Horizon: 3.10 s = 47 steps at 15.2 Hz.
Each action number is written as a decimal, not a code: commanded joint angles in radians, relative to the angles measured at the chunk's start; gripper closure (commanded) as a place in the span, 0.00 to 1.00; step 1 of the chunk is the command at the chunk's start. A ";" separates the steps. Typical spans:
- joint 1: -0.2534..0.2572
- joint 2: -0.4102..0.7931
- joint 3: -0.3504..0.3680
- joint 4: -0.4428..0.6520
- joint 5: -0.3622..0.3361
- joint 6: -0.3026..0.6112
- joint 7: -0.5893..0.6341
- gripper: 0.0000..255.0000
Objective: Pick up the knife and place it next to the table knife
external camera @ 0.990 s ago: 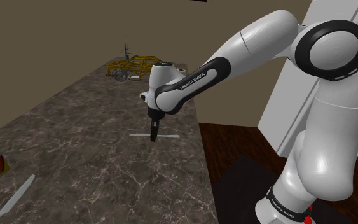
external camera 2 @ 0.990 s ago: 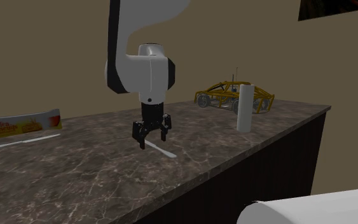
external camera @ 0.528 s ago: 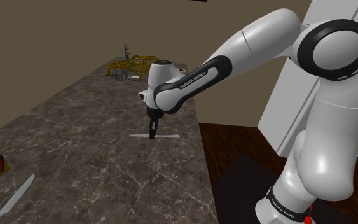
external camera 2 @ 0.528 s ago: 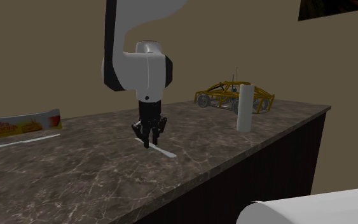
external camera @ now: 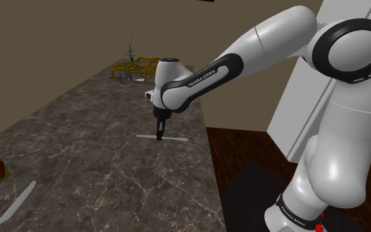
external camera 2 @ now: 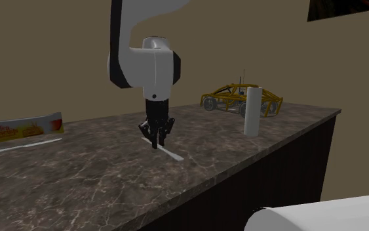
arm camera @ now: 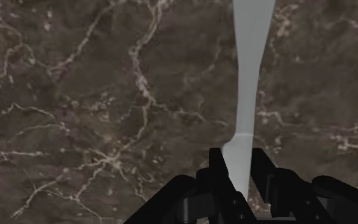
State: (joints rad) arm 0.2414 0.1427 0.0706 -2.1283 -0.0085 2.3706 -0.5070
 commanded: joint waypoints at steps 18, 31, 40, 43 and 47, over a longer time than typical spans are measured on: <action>0.090 -0.052 0.074 0.097 -0.023 -0.151 0.177 1.00; 0.272 0.100 0.184 0.303 -0.111 -0.221 0.503 1.00; 0.314 0.180 0.191 0.316 -0.147 -0.162 0.571 1.00; 0.315 0.198 0.188 0.299 -0.156 -0.129 0.578 1.00; 0.318 0.219 0.184 0.283 -0.165 -0.092 0.585 1.00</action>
State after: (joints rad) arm 0.5588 0.3574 0.2552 -1.8430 -0.1718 2.2721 0.0771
